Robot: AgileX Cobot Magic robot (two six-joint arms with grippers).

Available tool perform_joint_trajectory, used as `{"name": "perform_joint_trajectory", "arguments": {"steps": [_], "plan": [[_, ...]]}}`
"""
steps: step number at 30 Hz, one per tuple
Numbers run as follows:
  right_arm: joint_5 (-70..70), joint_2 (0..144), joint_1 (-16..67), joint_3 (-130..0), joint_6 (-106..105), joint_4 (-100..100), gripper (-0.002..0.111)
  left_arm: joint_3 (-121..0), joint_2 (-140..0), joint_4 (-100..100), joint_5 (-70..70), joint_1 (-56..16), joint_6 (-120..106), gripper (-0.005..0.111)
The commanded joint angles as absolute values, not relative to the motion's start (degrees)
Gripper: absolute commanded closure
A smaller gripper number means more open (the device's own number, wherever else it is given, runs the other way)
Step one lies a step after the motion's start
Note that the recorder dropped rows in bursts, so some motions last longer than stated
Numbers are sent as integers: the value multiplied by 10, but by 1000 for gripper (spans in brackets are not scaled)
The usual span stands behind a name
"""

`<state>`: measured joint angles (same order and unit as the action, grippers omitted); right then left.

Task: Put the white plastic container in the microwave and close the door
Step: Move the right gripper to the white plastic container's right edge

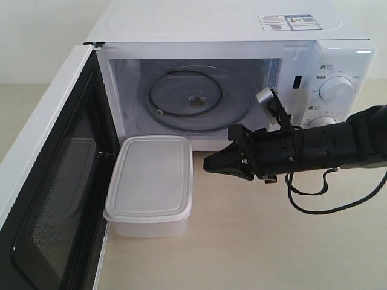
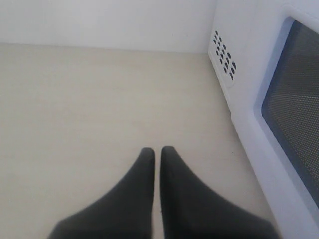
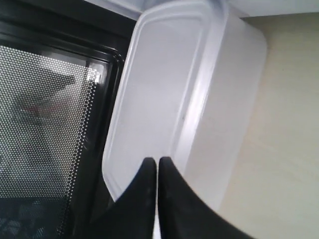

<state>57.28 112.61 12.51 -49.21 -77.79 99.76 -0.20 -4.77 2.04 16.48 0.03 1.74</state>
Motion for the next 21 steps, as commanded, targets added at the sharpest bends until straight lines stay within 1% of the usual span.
{"name": "perform_joint_trajectory", "arguments": {"steps": [1,4,7,9,11,12,17,21], "plan": [[582,1126,125,-499,-762,999,96,0,-44,19,163,4,17,102],[582,1126,125,-499,-763,999,82,0,-44,19,163,4,17,102],[579,1126,126,-499,-763,999,63,0,-44,19,163,4,17,102],[576,1126,128,-499,-758,999,49,0,-44,19,163,4,17,102],[558,1126,135,-499,-752,999,38,0,-44,19,163,4,17,102],[547,1126,141,-501,-751,999,35,0,-44,19,163,4,17,102],[503,1126,183,-530,-746,999,37,0,-44,19,163,4,17,102],[489,1126,185,-545,-711,999,37,0,-44,19,163,4,17,102]]}}
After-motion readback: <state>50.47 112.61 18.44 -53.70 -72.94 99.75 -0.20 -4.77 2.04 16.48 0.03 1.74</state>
